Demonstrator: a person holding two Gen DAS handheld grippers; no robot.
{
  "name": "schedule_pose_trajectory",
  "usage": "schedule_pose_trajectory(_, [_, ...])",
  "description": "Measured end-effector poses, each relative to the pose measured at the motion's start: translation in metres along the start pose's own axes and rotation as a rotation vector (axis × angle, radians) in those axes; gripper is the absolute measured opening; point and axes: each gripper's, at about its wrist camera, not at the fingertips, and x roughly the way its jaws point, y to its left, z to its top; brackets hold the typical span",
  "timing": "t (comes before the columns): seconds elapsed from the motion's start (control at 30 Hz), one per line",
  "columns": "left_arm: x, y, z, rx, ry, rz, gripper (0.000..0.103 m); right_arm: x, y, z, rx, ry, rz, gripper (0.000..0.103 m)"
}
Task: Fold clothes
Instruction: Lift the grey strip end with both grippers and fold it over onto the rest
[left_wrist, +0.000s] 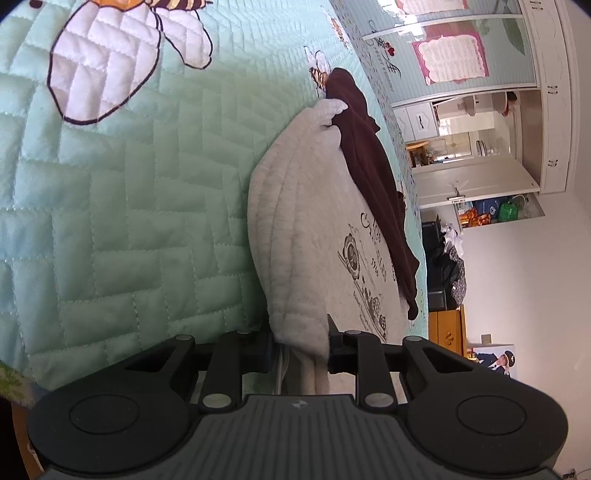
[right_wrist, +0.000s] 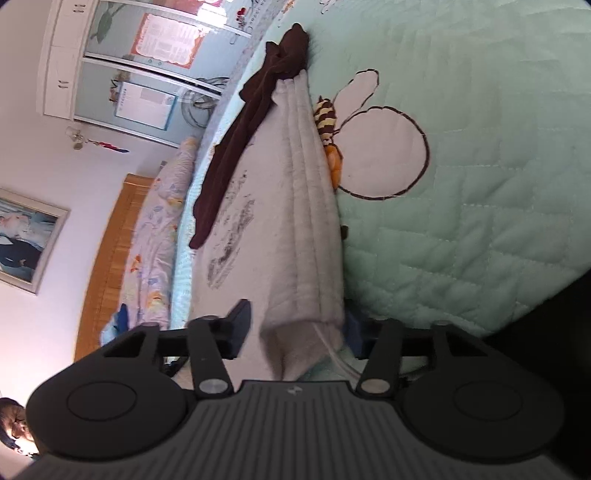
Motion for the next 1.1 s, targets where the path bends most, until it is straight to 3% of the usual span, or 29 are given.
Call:
schedule_pose_trajectory(0.07, [-0.003,-0.002,-0.001,0.007,-0.018,-0.002,0.023,0.000,0.003,-0.001,-0.019,-0.007,-0.023,0.020])
schedule_pose_trajectory(0.33, [-0.020,-0.021,-0.002,0.040,-0.096,-0.098,0.018,-0.008,0.025,0.004,-0.052,-0.095,0.066,0.010])
schedule_pose_trajectory(0.7, [-0.024,-0.075,0.020,0.146,-0.130,-0.133,0.018,-0.004,0.059,0.042,-0.010,-0.188,0.189,0.009])
schedule_pose_trajectory(1.1, [0.004,-0.144,0.071,0.252,-0.178,-0.139,0.018,0.015,0.092,0.103,0.009,-0.254,0.222,0.009])
